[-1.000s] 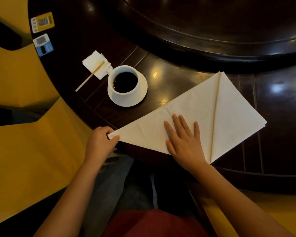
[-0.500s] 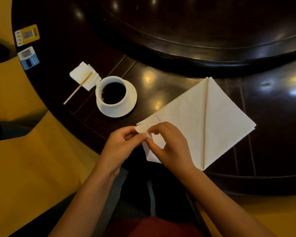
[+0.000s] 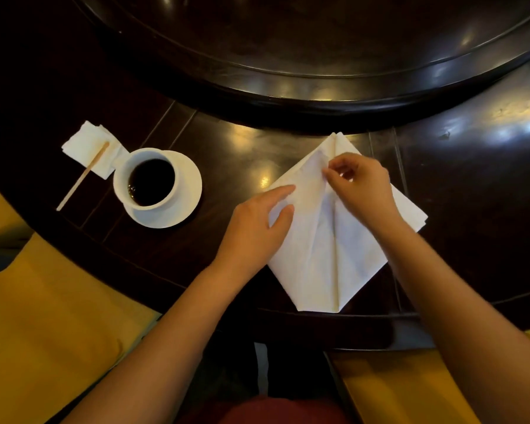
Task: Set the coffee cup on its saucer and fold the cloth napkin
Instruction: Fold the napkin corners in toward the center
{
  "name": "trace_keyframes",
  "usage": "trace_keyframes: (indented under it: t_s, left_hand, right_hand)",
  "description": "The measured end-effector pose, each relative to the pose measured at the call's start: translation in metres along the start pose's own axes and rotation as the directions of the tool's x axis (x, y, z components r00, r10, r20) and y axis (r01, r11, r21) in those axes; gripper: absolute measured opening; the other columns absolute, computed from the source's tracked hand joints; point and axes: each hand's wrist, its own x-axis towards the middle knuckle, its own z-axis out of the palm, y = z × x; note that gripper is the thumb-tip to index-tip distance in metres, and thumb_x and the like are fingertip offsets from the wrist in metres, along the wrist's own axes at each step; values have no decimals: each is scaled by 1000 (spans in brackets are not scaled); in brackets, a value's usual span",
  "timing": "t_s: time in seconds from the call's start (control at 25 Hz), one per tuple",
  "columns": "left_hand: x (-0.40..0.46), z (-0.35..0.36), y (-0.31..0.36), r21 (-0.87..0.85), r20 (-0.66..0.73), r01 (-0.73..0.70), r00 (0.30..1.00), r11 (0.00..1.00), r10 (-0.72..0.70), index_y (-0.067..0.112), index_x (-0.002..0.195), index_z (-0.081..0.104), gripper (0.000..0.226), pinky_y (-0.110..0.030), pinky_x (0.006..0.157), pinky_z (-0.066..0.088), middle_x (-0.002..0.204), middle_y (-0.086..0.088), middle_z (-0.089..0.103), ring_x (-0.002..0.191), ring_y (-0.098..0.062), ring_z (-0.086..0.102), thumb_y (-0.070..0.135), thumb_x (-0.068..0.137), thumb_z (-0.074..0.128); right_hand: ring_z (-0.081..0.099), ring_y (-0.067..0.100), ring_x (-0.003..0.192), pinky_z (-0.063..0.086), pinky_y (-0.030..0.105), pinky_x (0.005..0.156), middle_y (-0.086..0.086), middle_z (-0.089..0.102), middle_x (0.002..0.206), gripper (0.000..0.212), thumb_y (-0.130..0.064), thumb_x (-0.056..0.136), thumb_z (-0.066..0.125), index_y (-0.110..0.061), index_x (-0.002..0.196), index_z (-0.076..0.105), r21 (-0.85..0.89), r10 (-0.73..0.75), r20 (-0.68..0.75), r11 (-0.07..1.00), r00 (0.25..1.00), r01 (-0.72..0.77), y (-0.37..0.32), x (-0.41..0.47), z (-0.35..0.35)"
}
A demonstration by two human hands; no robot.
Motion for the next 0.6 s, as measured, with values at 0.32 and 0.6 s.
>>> trace_keyframes:
  t_s: [0.32, 0.6]
  left_hand:
    - [34, 47, -38, 677, 294, -373, 927, 635, 231, 19, 149, 1, 65, -35, 113, -10, 158, -3, 0, 144, -16, -6, 50, 93, 13]
    - [34, 63, -60, 740, 295, -385, 923, 552, 248, 22, 149, 7, 65, -43, 113, -10, 158, -7, 4, 144, -19, -3, 51, 92, 20]
  right_hand:
    - [51, 18, 95, 27, 42, 100, 7, 60, 102, 20, -30, 89, 58, -13, 96, 68, -249, -40, -76, 968, 996, 20, 25, 49, -2]
    - [53, 30, 101, 35, 36, 90, 15, 59, 109, 23, -22, 86, 61, -8, 103, 61, -432, -346, -129, 863, 929, 262, 40, 50, 4]
